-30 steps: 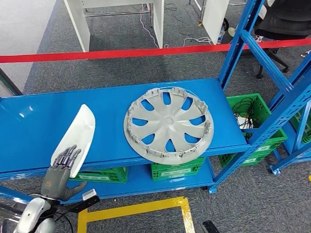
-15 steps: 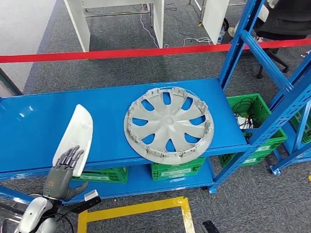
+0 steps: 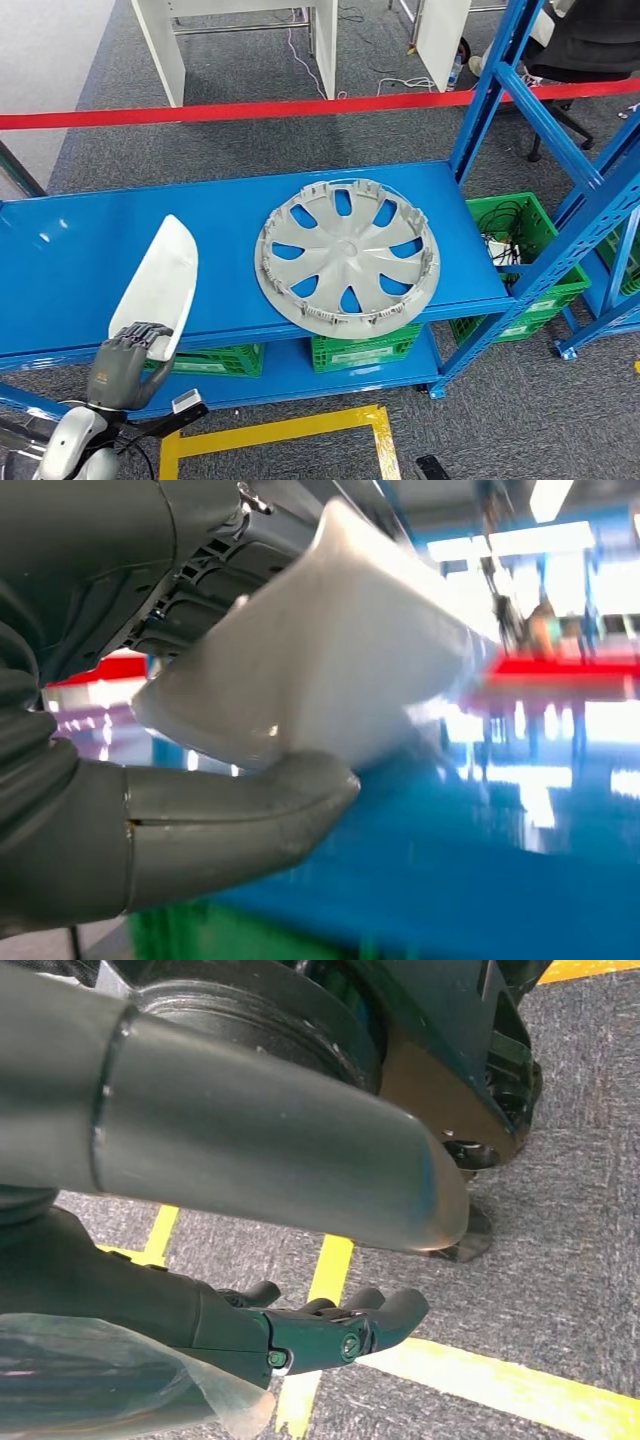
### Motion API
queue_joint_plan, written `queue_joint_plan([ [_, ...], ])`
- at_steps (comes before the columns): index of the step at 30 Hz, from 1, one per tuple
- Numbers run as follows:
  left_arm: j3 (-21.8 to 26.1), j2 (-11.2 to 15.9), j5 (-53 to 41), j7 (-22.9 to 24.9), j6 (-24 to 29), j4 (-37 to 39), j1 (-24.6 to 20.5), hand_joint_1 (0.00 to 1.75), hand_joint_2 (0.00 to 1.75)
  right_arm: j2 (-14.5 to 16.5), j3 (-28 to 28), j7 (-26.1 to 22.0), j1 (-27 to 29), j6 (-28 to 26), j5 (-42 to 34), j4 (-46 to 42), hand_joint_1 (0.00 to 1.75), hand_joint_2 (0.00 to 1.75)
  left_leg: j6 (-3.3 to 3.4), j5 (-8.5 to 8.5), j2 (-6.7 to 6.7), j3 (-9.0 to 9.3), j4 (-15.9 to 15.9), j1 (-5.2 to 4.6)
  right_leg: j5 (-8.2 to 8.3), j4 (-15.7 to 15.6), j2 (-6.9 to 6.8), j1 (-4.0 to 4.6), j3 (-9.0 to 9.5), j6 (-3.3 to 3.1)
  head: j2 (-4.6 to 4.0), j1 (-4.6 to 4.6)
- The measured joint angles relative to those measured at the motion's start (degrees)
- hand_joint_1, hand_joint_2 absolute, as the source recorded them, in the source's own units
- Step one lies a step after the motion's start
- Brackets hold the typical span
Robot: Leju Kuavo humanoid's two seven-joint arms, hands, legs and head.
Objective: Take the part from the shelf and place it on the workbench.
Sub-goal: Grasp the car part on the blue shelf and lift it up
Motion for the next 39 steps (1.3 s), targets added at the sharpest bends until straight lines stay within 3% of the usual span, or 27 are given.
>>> queue_joint_plan([
  [4, 1.52, -0.89, 0.84, -1.77, 4.19, -5.16, 2.37, 1.75, 1.75, 0.0, 0.0, -0.36, -0.03, -0.35, -0.2, 0.0, 0.0, 0.0, 0.0, 0.0, 0.01, -0.02, 0.0, 0.0, 0.0, 0.0, 0.01, 0.0, -0.01, 0.0, 0.0, 0.0],
  [12, 8.52, -4.68, 0.01, -8.98, 5.02, -15.24, 6.7, 1.75, 1.75, 0.02, 0.0, -0.81, -0.08, -0.61, -0.77, 0.0, 0.0, 0.0, 0.0, 0.0, 0.02, -0.05, 0.01, 0.0, 0.01, 0.0, 0.03, 0.0, -0.04, 0.01, 0.0, -0.01],
  [18, 16.37, -10.65, -0.14, -22.0, 5.06, -23.11, 9.01, 1.75, 1.75, 0.02, 0.0, -0.94, -0.19, -0.9, -1.02, 0.0, 0.0, 0.0, 0.0, 0.0, 0.02, -0.05, 0.01, 0.0, 0.01, 0.0, 0.02, 0.0, -0.02, 0.01, 0.0, 0.01],
  [20, 18.88, -12.8, -0.11, -24.11, 5.11, -25.86, 9.4, 1.75, 1.75, 0.02, 0.0, -0.96, -0.23, -0.95, -1.03, 0.0, 0.0, 0.0, 0.0, 0.0, 0.02, -0.05, 0.02, -0.01, 0.01, 0.0, 0.03, 0.0, -0.02, 0.01, 0.0, 0.01],
  [25, 22.36, -15.9, -0.11, -24.22, 5.16, -29.55, 9.97, 1.75, 1.75, 0.02, 0.0, -1.02, -0.31, -0.97, -1.03, 0.0, 0.0, 0.0, 0.01, 0.0, 0.02, -0.05, 0.02, -0.01, 0.01, -0.01, 0.01, 0.0, -0.02, 0.01, 0.0, 0.01],
  [39, 25.41, -19.89, -3.04, -24.87, 5.14, -41.53, 10.75, 1.75, 1.75, 0.02, -0.01, -0.99, -0.83, -1.06, -1.27, 0.0, 0.0, 0.0, 0.0, 0.0, 0.01, -0.05, 0.02, 0.0, 0.02, 0.0, 0.0, 0.0, -0.03, 0.02, 0.0, 0.01],
])
